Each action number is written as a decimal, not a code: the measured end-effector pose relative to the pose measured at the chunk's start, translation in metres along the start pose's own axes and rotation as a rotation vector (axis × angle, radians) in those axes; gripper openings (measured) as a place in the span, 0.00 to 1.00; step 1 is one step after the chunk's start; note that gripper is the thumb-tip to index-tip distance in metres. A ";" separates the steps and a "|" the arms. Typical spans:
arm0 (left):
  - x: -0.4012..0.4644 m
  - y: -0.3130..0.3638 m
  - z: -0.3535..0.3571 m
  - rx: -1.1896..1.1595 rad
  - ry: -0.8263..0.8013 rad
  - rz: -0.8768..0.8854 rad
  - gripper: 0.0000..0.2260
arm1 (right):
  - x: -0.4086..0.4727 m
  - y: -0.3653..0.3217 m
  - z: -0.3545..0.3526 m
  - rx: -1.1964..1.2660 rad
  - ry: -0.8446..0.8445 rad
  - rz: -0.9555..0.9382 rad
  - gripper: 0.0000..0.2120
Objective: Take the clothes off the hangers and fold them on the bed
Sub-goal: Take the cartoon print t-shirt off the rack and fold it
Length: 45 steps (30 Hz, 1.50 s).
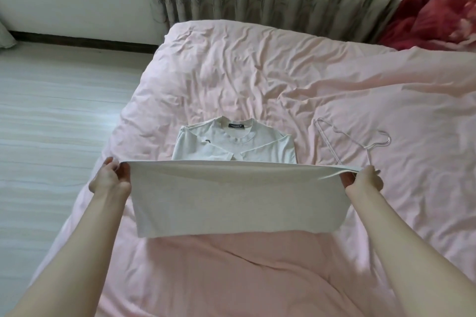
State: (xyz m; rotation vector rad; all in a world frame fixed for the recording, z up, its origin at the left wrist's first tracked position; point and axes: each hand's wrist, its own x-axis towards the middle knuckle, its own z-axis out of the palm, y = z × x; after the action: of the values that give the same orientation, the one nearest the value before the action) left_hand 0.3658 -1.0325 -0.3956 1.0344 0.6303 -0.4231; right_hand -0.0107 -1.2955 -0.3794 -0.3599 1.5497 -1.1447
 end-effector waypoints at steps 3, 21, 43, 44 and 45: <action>0.034 -0.009 0.032 0.014 0.033 -0.008 0.10 | 0.026 0.006 0.032 -0.057 0.121 -0.008 0.11; 0.238 -0.097 0.166 -0.024 0.155 -0.081 0.11 | 0.215 0.076 0.228 0.018 0.014 0.156 0.06; 0.240 -0.213 0.206 1.649 -0.399 0.945 0.09 | 0.201 0.171 0.283 -0.487 -0.514 0.060 0.11; 0.237 -0.215 0.203 1.656 -0.416 0.965 0.10 | 0.195 0.176 0.278 -0.582 -0.509 -0.062 0.12; 0.232 -0.218 0.197 1.669 -0.436 1.003 0.12 | 0.187 0.183 0.270 -0.695 -0.523 -0.207 0.13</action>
State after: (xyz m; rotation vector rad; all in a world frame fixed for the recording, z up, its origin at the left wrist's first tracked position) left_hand 0.4642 -1.3147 -0.6217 2.5073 -0.9065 -0.1754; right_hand 0.2269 -1.4714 -0.6115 -1.2044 1.4072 -0.5496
